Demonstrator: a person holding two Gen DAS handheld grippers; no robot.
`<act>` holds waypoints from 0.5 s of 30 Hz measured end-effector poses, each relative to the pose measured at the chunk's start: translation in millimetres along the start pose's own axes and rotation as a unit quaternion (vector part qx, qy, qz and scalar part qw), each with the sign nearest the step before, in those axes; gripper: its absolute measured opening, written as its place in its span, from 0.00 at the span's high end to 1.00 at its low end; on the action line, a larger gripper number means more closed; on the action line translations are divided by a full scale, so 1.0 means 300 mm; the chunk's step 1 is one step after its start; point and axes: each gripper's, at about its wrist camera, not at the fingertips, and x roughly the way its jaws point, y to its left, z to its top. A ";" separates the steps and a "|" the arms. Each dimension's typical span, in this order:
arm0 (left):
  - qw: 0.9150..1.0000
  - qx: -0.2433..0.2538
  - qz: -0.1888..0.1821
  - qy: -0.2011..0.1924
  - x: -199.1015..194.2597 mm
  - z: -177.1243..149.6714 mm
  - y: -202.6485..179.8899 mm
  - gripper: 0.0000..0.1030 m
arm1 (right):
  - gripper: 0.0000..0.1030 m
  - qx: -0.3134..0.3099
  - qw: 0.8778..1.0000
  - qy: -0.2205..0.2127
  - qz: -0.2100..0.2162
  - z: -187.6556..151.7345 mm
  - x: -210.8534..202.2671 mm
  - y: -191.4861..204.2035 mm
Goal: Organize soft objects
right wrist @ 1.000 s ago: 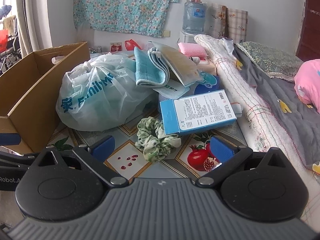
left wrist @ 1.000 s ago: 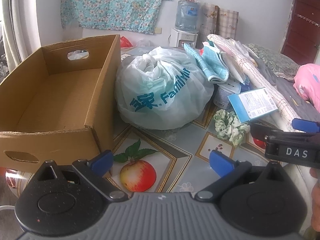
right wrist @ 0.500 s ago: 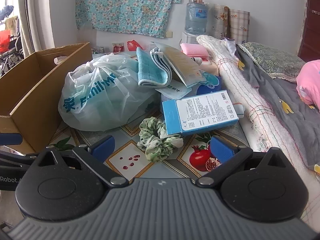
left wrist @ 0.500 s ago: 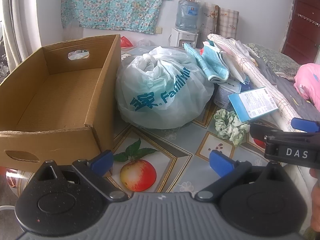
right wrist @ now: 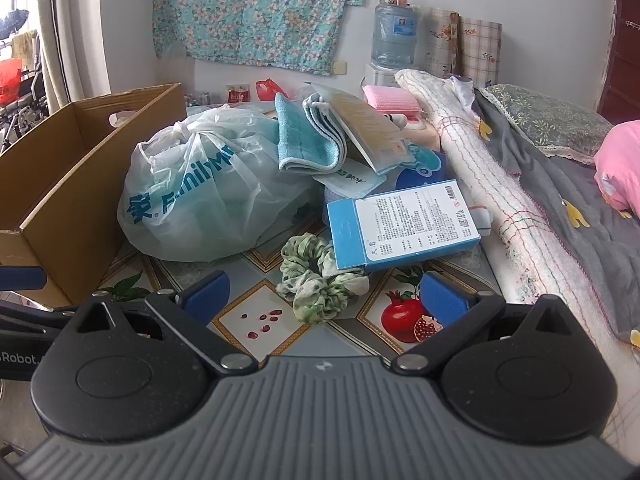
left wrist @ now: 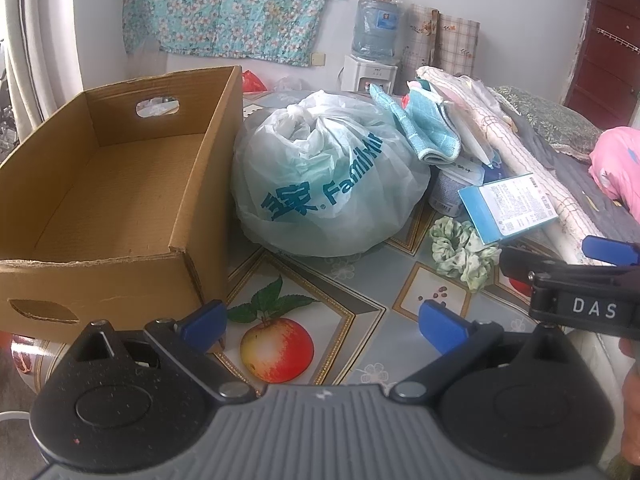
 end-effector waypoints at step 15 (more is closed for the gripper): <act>1.000 -0.003 0.003 0.004 0.009 -0.002 0.007 0.00 | 0.01 -0.004 1.000 0.003 0.003 -0.001 0.009 0.010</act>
